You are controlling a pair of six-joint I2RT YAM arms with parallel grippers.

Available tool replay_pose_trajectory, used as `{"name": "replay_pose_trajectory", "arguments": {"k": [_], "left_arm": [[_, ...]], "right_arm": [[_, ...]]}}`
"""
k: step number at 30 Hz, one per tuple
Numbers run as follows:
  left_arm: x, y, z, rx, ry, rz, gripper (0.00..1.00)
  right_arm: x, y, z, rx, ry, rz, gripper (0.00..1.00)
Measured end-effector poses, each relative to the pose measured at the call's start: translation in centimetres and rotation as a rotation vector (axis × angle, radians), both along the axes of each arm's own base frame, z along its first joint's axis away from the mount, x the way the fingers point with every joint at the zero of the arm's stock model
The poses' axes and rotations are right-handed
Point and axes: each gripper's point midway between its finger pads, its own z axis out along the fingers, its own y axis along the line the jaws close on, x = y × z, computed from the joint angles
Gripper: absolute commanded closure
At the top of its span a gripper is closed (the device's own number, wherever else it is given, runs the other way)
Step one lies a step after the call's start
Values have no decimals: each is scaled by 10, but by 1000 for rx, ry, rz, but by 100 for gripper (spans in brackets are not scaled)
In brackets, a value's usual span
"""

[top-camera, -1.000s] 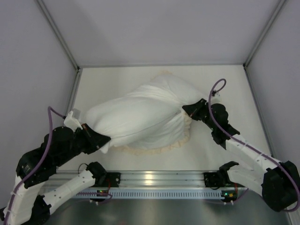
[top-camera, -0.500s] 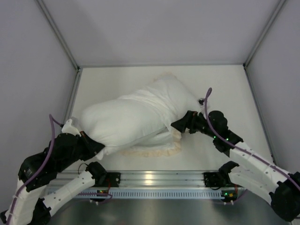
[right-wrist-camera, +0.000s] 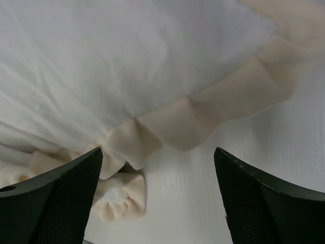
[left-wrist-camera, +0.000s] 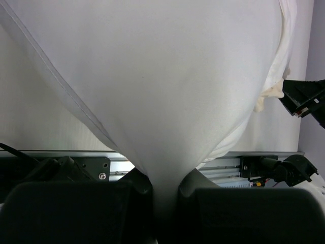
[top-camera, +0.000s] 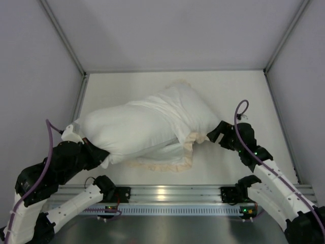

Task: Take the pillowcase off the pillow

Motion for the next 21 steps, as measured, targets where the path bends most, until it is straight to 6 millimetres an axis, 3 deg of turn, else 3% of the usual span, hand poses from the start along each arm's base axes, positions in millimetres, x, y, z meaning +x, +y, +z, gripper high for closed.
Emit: {"name": "replay_pose_trajectory", "arguments": {"k": [7,15,21], "left_arm": [[0,1,0,6,-1,-3,100],[0,1,-1,13,-3,-10,100],[-1,1,-2,13,-2,-13,100]], "right_arm": [[2,-25,-41,0,86,-94,14],[29,-52,-39,110,8,-213,20],[47,-67,-39,185,-12,-247,30]]}}
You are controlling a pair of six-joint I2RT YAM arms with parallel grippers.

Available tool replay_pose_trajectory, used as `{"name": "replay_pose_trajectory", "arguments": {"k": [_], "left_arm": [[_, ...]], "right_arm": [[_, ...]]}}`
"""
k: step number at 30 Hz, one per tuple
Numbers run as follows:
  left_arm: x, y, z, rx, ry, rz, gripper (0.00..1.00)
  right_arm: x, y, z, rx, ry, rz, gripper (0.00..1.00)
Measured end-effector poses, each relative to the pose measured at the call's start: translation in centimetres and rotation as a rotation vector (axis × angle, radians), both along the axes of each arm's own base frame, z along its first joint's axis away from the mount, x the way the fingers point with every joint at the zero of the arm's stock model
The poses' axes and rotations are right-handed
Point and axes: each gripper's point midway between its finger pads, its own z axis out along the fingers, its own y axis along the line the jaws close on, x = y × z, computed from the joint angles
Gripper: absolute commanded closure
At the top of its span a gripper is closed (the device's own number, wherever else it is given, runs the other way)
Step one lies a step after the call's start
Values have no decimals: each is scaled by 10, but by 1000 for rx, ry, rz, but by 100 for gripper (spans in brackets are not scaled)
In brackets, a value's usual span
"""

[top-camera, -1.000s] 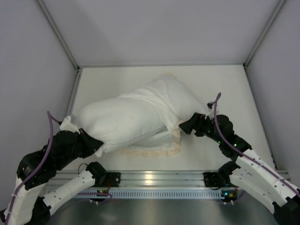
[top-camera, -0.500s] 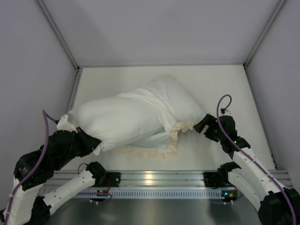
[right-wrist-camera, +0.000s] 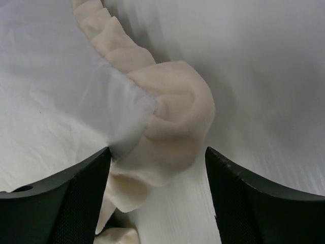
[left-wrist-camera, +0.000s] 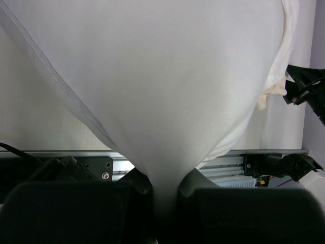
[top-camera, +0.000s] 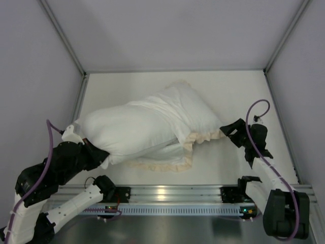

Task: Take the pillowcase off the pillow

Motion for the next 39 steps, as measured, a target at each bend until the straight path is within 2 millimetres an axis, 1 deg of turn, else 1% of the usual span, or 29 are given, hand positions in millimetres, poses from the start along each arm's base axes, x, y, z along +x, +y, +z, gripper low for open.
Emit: {"name": "replay_pose_trajectory", "arguments": {"k": [3,4,5,6,8,9,10,11,12,16,18,21,24,27,29,31,32,35,37,39], "left_arm": [[-1,0,-1,-1,1,-2,100],[-1,0,-2,1,4,-2,100],[-1,0,-3,2,5,-2,100],[-1,0,-5,3,6,-2,100],[-2,1,-6,4,7,-2,100],[-2,1,-7,4,7,-2,100],[-3,2,-8,4,8,-2,100],[-3,2,-8,4,8,-2,100],[-3,2,-9,4,8,-3,100],[-3,2,-9,4,8,-3,100],[-4,2,-7,-1,6,-6,100],[-6,2,5,-26,-19,-9,100],[-9,6,29,-63,-66,-13,100],[-8,7,63,-99,-124,-19,100],[-7,7,76,-114,-146,-21,100],[-7,5,80,-121,-149,-35,100],[-7,3,80,-125,-145,-44,100],[-5,-2,79,-137,-128,-58,100],[-3,-6,78,-149,-119,-65,100],[-3,-6,79,-167,-117,-64,100]], "right_arm": [[6,-5,2,36,-21,-6,38],[8,-5,5,52,-38,-1,43],[9,-4,8,64,-52,8,46],[10,-1,10,79,-65,25,53],[11,4,13,97,-84,52,63],[10,7,13,104,-89,65,72],[10,8,13,108,-97,75,77],[9,10,14,117,-101,84,87],[9,12,14,126,-104,95,100],[9,14,11,141,-99,100,100],[11,9,9,125,-92,72,100],[22,-5,14,83,-87,0,100],[44,-28,39,43,-114,-85,100],[69,-57,75,8,-170,-176,100],[82,-76,99,-13,-206,-237,100],[89,-97,119,-29,-235,-309,100],[92,-108,126,-35,-244,-347,100],[95,-141,140,-41,-255,-469,100],[97,-158,146,-48,-252,-534,100],[106,-168,157,-50,-259,-569,100]]}}
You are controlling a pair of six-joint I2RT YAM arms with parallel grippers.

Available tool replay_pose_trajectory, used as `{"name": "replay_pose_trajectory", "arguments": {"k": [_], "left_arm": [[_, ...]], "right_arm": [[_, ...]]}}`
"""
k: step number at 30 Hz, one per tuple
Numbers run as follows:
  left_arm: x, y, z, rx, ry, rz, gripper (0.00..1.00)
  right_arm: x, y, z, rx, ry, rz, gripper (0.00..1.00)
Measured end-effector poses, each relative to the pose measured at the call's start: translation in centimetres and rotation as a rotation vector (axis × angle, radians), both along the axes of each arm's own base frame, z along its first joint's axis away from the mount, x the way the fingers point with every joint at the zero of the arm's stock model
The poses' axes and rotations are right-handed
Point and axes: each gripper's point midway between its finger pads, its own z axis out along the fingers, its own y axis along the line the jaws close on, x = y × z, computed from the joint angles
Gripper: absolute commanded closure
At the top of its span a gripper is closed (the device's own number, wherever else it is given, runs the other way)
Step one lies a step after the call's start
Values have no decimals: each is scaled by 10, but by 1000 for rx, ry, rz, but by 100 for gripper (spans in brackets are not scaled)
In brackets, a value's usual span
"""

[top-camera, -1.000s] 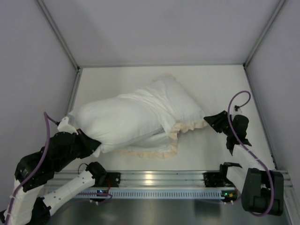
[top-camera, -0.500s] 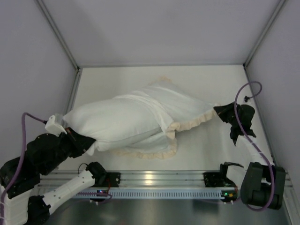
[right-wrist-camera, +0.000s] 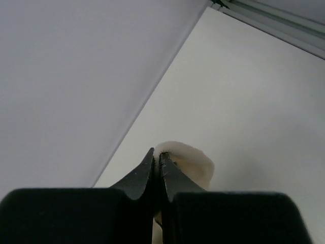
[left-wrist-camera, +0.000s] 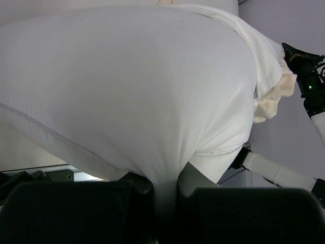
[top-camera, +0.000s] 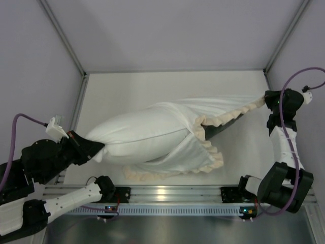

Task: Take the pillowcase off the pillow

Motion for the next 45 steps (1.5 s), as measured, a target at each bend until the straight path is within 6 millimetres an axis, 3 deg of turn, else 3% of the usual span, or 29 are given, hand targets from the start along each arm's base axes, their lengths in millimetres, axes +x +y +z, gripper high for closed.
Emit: {"name": "replay_pose_trajectory", "arguments": {"k": [4,10,14,15,18,20,23,26,28,30,32,35,40,43,45], "left_arm": [[-1,13,8,-72,-32,40,100],[-7,65,15,-181,-133,154,100],[4,65,9,-127,-132,190,100],[9,60,6,-101,-122,192,100],[26,35,-14,20,-76,199,100],[36,17,-38,134,-32,192,100],[43,-7,-76,272,33,149,100],[44,-28,-111,355,85,80,100],[44,-40,-124,367,103,41,100],[44,-47,-130,363,109,15,100],[42,-51,-132,343,106,-1,100],[36,-51,-137,291,95,-28,100],[25,-52,-139,193,71,-85,100],[23,-62,-143,186,74,-125,100],[22,-68,-145,192,83,-153,100]], "right_arm": [[33,-21,32,-5,-43,-46,100],[79,-83,101,-56,-177,-190,100],[106,-88,129,-71,-237,-139,100],[111,-82,132,-78,-241,-99,87],[114,-46,123,-91,-218,47,35],[103,-5,104,-101,-169,169,29],[70,84,67,-110,-90,413,26],[10,193,31,-121,-45,730,20],[-39,259,17,-134,-52,949,18],[-79,301,14,-148,-70,1114,17],[-102,324,20,-178,-98,1205,16],[-119,337,21,-232,-105,1267,17],[-132,348,-5,-284,-29,1344,20],[-141,362,-19,-335,6,1379,25],[-141,366,-24,-362,12,1382,39]]}}
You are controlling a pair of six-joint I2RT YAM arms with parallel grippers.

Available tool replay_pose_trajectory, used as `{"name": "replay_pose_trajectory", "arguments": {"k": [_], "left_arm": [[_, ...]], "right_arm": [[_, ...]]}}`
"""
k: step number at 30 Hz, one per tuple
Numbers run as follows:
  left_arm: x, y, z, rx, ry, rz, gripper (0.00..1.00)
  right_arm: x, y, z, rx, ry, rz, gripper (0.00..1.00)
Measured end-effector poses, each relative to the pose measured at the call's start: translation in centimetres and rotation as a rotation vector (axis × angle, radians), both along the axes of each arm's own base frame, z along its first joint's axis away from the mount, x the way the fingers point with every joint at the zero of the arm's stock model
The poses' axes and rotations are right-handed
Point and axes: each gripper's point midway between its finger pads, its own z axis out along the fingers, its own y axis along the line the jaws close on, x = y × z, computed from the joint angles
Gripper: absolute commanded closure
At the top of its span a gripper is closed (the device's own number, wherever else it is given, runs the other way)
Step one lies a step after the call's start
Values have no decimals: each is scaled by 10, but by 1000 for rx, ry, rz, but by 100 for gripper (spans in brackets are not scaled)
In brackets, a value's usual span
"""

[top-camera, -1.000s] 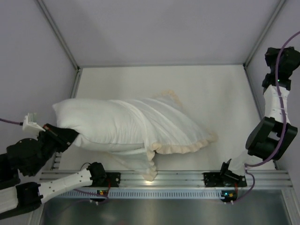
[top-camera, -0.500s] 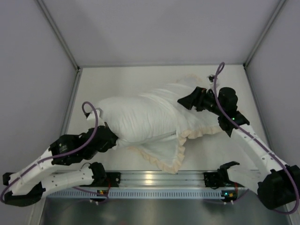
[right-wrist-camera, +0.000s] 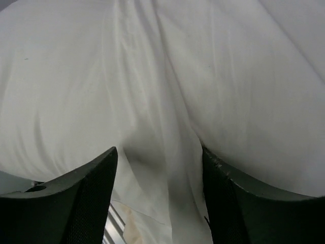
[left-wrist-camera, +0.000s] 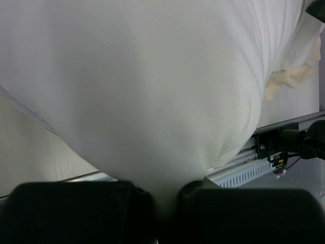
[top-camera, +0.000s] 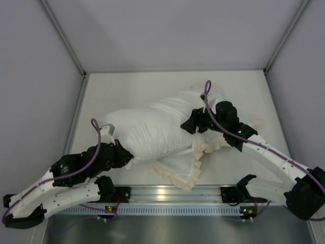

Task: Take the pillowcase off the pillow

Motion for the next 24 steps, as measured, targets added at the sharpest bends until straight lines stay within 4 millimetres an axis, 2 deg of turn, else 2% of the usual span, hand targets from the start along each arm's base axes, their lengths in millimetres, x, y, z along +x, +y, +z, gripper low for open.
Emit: {"name": "replay_pose_trajectory", "arguments": {"k": [1,2,3,4,5,10,15,17,20,22,24], "left_arm": [[-1,-3,-1,2,7,-11,100],[-1,-7,-1,4,13,-26,100],[-2,-10,-2,5,18,-40,100],[-3,-13,-2,7,23,-54,100],[-4,-15,-3,7,27,-64,100],[-10,-18,3,-27,22,-106,100],[-18,-15,17,-113,-9,-134,100],[-22,-13,22,-141,-22,-149,100],[-24,-8,28,-163,-44,-157,100],[-24,-6,36,-172,-61,-154,100],[-22,-5,46,-183,-78,-148,100]], "right_arm": [[2,1,-4,-13,-2,-6,46],[6,1,-9,-32,-3,-20,71],[11,0,-16,-61,-10,-39,84],[15,-1,-23,-87,-6,-59,96],[19,-1,-29,-116,-4,-82,100],[34,-9,-37,-193,-37,-214,100],[61,-35,-26,-235,-90,-415,100],[77,-51,-19,-245,-101,-497,100],[114,-84,-14,-261,-87,-635,100],[141,-110,-18,-268,-49,-710,100],[160,-131,-26,-271,-4,-756,100]]}}
